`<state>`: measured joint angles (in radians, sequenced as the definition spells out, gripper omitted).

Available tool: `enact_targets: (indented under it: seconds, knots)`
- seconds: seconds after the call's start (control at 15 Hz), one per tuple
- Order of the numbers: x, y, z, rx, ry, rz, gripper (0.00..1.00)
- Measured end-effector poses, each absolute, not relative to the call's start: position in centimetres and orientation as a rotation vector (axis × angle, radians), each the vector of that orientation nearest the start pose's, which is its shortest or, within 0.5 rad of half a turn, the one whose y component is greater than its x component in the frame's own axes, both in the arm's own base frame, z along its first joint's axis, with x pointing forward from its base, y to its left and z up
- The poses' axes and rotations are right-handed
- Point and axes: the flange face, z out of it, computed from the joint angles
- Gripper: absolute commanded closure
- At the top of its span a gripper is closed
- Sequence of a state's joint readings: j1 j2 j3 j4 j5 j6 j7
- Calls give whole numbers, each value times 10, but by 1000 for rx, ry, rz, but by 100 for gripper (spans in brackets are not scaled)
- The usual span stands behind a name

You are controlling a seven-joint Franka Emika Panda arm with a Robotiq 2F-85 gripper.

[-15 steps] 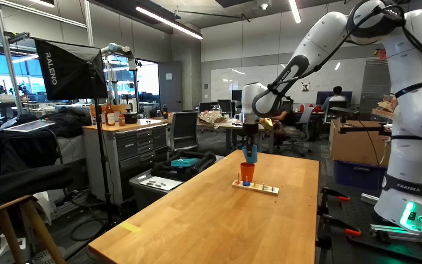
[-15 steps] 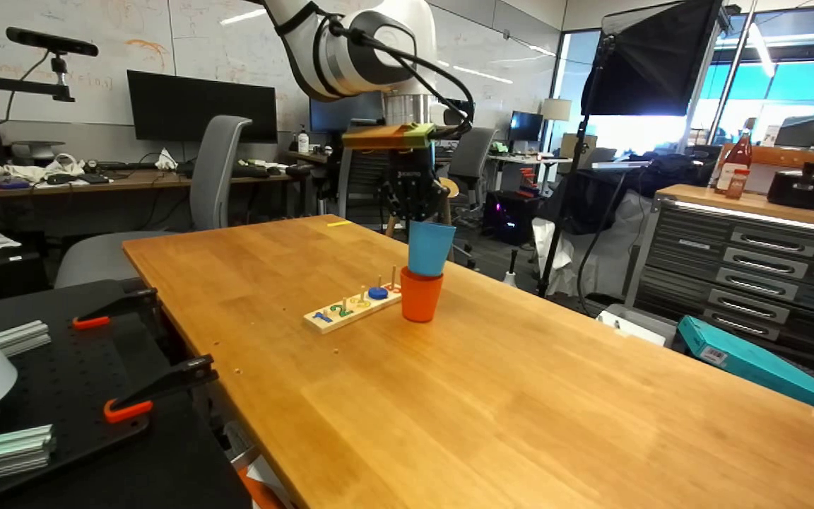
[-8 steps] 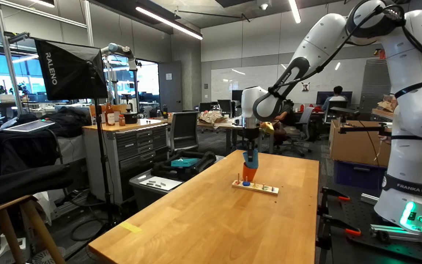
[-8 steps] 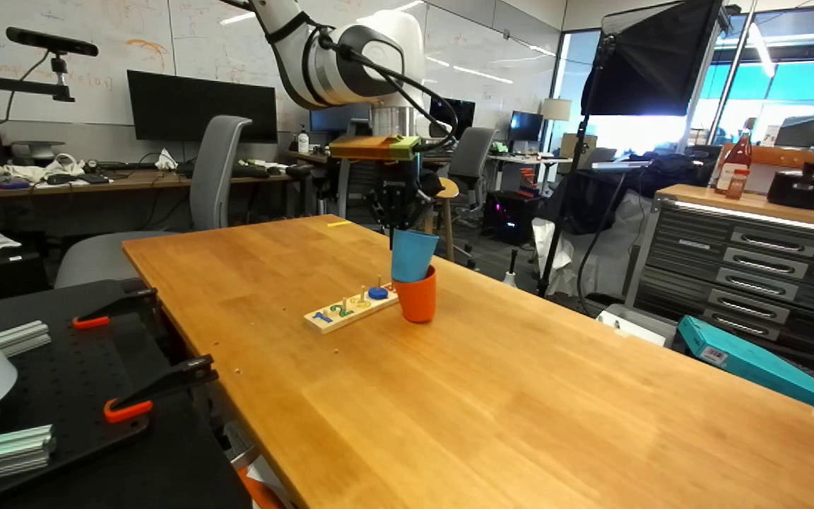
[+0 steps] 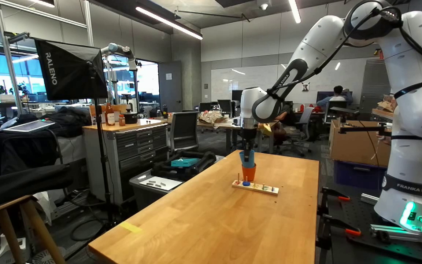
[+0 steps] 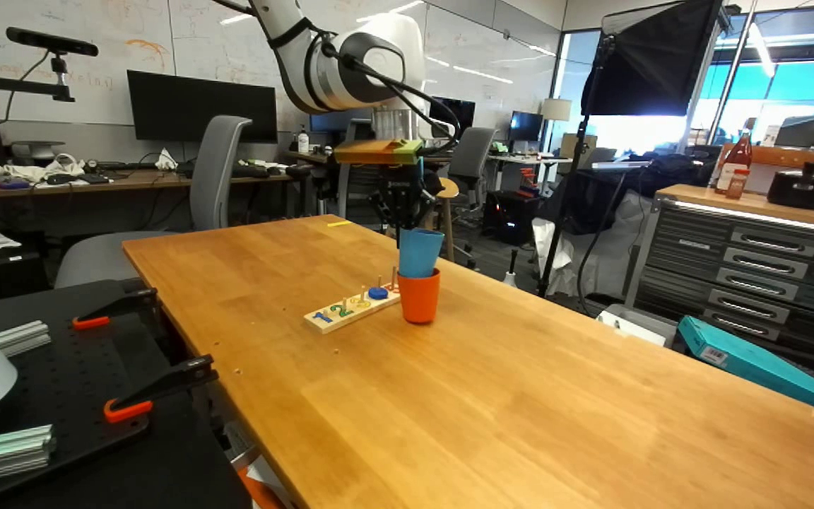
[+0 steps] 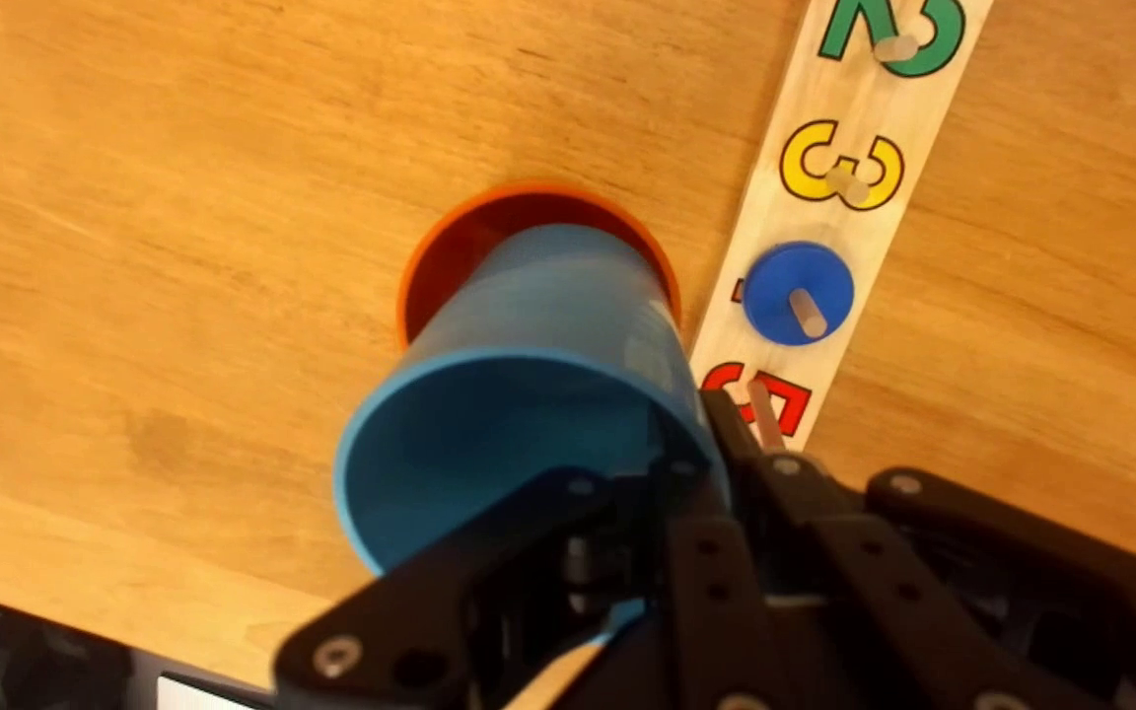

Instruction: Put the blue cup inside the orange one

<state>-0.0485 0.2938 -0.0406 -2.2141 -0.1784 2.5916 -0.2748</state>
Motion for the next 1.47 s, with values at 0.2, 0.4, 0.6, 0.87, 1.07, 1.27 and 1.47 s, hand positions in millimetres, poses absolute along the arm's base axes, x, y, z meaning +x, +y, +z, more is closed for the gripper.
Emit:
enact_targets:
  seconds: [0.2,0.4,0.6,0.87,1.07,1.27,1.47]
  knots:
    - [563,-50,251,-3222,-531,-142,56]
    - [565,-53,251,-3224,-521,-168,31]
    - [568,-52,255,-3215,-493,-194,9]
    - [577,-43,270,-3183,-451,-256,0]
    - [585,-38,287,-3157,-440,-311,0]
    - [590,-37,304,-3142,-444,-310,0]
    - [595,-40,321,-3145,-437,-254,0]
